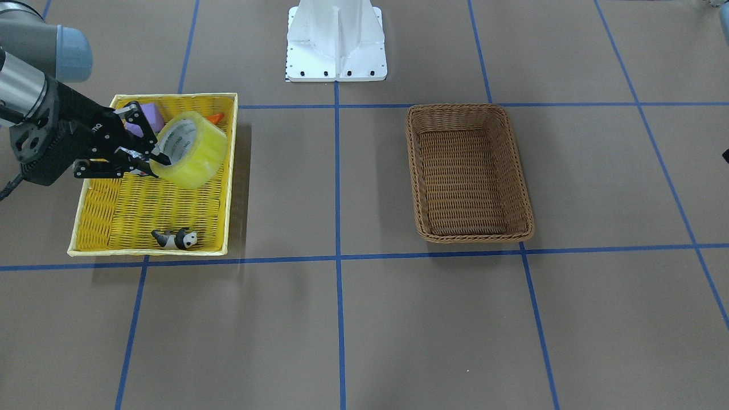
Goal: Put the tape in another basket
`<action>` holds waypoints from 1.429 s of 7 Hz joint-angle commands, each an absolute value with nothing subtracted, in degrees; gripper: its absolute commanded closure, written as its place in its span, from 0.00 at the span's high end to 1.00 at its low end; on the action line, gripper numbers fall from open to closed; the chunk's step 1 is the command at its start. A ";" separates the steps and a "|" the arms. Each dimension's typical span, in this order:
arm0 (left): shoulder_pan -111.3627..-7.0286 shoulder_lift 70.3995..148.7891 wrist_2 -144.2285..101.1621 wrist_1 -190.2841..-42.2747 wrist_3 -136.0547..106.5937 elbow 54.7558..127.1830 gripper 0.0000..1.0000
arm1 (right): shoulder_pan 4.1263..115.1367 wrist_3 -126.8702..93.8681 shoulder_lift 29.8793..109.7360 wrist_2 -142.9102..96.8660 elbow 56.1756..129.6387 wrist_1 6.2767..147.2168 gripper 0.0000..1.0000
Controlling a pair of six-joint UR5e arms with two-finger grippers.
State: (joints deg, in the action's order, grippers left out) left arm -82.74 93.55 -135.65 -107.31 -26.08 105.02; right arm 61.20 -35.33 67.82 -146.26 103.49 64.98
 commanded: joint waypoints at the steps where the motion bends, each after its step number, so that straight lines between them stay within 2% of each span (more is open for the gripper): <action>1: -79.47 93.78 -138.32 -129.20 -47.56 104.94 0.98 | 57.94 -53.79 67.15 -141.71 103.88 50.69 0.00; 4: -74.11 94.57 -138.43 -143.39 -56.83 105.29 0.98 | 39.71 -78.17 67.32 -117.08 103.45 25.39 0.00; 5: -71.57 95.70 -138.34 -149.61 -65.48 104.94 0.98 | 34.94 -78.48 67.24 -110.81 103.53 22.88 0.00; 9: -65.85 103.34 -134.42 -172.22 -107.66 104.42 0.97 | 32.43 -84.81 67.06 -107.05 103.89 12.67 0.00; 10: -60.96 103.79 -126.99 -179.40 -114.37 104.33 0.97 | 32.43 -86.12 65.93 -106.79 104.06 12.48 0.00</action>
